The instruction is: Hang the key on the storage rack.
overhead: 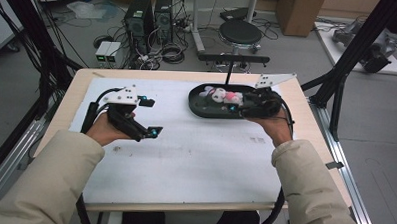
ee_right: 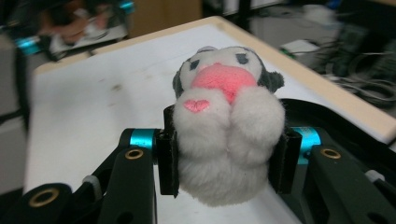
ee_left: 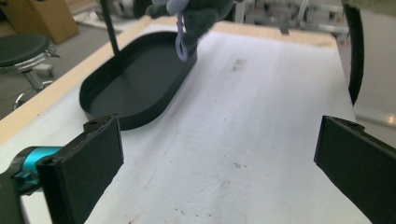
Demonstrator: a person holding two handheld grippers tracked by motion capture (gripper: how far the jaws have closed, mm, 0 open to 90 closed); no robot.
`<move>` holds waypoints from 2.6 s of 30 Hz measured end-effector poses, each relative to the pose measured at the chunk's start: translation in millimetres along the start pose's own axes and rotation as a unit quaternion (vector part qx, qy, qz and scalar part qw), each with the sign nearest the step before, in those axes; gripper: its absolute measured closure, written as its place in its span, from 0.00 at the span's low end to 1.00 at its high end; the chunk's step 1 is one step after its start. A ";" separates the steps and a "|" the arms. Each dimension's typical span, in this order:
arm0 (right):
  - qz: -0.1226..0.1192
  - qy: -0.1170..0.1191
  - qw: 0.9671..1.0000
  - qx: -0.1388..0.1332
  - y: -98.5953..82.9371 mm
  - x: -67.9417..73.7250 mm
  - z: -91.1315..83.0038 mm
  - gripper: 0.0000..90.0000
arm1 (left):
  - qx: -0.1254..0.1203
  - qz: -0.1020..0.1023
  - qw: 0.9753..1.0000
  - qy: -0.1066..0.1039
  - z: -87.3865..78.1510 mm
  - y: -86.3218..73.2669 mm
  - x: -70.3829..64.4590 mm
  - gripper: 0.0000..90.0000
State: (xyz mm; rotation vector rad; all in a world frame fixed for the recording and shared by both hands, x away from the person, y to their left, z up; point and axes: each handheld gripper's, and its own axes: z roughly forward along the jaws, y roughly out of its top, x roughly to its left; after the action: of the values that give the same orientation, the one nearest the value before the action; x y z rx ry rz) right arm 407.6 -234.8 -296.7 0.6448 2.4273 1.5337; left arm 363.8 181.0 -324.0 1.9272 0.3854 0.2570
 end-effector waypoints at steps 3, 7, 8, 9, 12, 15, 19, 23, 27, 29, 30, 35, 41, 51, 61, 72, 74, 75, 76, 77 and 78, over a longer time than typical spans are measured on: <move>0.026 -0.038 0.999 -0.010 -3.1 -8.7 -9.4 0.62 | -0.023 -0.018 0.999 0.013 -13.2 -13.7 1.5 0.02; 0.042 -0.089 0.995 -0.022 -7.0 -18.9 -20.5 0.62 | -0.044 -0.028 0.998 0.044 -32.7 -31.4 -0.4 0.02; 0.049 -0.100 0.993 -0.028 -7.7 -21.1 -23.4 0.62 | -0.050 -0.029 0.997 0.052 -37.6 -36.2 -1.4 0.02; 0.054 -0.107 0.992 -0.037 -8.2 -23.3 -26.1 0.62 | -0.055 -0.031 0.996 0.061 -41.9 -41.0 -2.3 0.02; 0.069 -0.127 0.988 -0.056 -9.8 -31.5 -32.4 0.62 | -0.061 -0.039 0.994 0.084 -52.9 -54.9 -5.2 0.02; 0.084 -0.150 0.983 -0.064 -11.2 -38.6 -36.7 0.62 | -0.060 -0.039 0.992 0.107 -61.6 -67.6 -8.9 0.02; 0.102 -0.179 0.975 -0.082 -14.0 -44.9 -41.4 0.62 | -0.065 -0.034 0.988 0.136 -72.0 -83.7 -14.3 0.02; 0.119 -0.194 0.970 -0.088 -16.4 -51.1 -44.4 0.62 | -0.082 -0.044 0.982 0.166 -80.9 -102.5 -18.7 0.02; 0.139 -0.203 0.964 -0.103 -16.4 -58.2 -46.8 0.62 | -0.095 -0.054 0.977 0.182 -84.2 -121.1 -23.6 0.02; 0.134 -0.208 0.963 -0.102 -13.1 -61.4 -46.6 0.62 | -0.096 -0.060 0.975 0.191 -84.6 -128.9 -25.2 0.02; 0.134 -0.208 0.963 -0.104 -11.2 -62.6 -46.2 0.62 | -0.102 -0.063 0.974 0.193 -84.8 -132.6 -25.8 0.02; 0.146 -0.211 0.960 -0.112 -3.9 -69.9 -43.1 0.62 | -0.121 -0.079 0.966 0.214 -85.4 -148.0 -29.7 0.02; 0.150 -0.213 0.959 -0.113 2.0 -76.6 -36.5 0.62 | -0.147 -0.073 0.957 0.239 -84.0 -158.7 -35.0 0.02; 0.165 -0.218 0.954 -0.127 3.0 -89.0 -24.6 0.62 | -0.159 -0.086 0.951 0.252 -80.0 -168.4 -37.6 0.02; 0.166 -0.232 0.951 -0.118 -2.3 -96.1 -25.9 0.61 | -0.159 -0.083 0.949 0.258 -79.2 -168.9 -38.7 0.02; 0.165 -0.236 0.952 -0.104 -18.7 -92.1 -34.4 0.61 | -0.156 -0.078 0.949 0.264 -79.4 -169.0 -39.5 0.02; 0.165 -0.237 0.952 -0.105 -22.0 -91.7 -34.7 0.61 | -0.156 -0.079 0.948 0.265 -79.3 -169.1 -39.6 0.02; 0.165 -0.236 0.952 -0.102 -23.2 -91.8 -34.8 0.61 | -0.156 -0.078 0.948 0.264 -79.3 -169.0 -39.6 0.02; 0.165 -0.236 0.952 -0.102 -23.9 -91.5 -34.7 0.61 | -0.156 -0.079 0.948 0.266 -79.2 -168.9 -39.6 0.02; 0.164 -0.237 0.952 -0.102 -24.5 -91.0 -34.5 0.61 | -0.156 -0.079 0.948 0.267 -79.2 -169.0 -39.6 0.02; 0.160 -0.237 0.953 -0.101 -24.9 -91.0 -34.4 0.61 | -0.156 -0.080 0.948 0.267 -79.2 -169.0 -39.6 0.02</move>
State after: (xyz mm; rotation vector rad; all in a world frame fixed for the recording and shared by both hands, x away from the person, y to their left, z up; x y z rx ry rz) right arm 468.5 -313.7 -309.5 1.2455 1.8479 1.4907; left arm 274.6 292.2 -450.7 1.4844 0.8052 0.6953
